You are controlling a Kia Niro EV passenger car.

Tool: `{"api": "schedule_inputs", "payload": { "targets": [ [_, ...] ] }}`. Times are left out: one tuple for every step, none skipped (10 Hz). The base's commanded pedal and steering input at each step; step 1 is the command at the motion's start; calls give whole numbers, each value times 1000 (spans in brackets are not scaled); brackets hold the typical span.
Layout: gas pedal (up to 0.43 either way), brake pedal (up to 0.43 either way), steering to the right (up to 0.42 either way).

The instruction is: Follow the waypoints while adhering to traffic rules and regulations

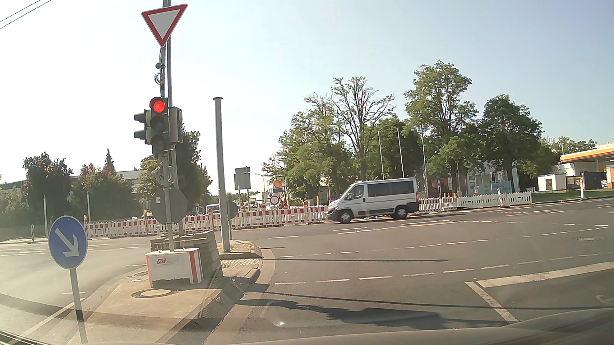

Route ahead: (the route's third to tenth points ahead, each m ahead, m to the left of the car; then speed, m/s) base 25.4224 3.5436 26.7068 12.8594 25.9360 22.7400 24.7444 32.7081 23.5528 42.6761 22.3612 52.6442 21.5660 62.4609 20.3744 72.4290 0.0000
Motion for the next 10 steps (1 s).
{"api": "schedule_inputs", "payload": {
  "targets": [
    [0, 384, 5],
    [0, 384, 5],
    [0, 384, 5],
    [0, 384, 5],
    [0, 384, 5],
    [0, 384, 5],
    [0, 384, 6],
    [0, 384, 6],
    [0, 384, 6],
    [0, 384, 5]
  ]
}}
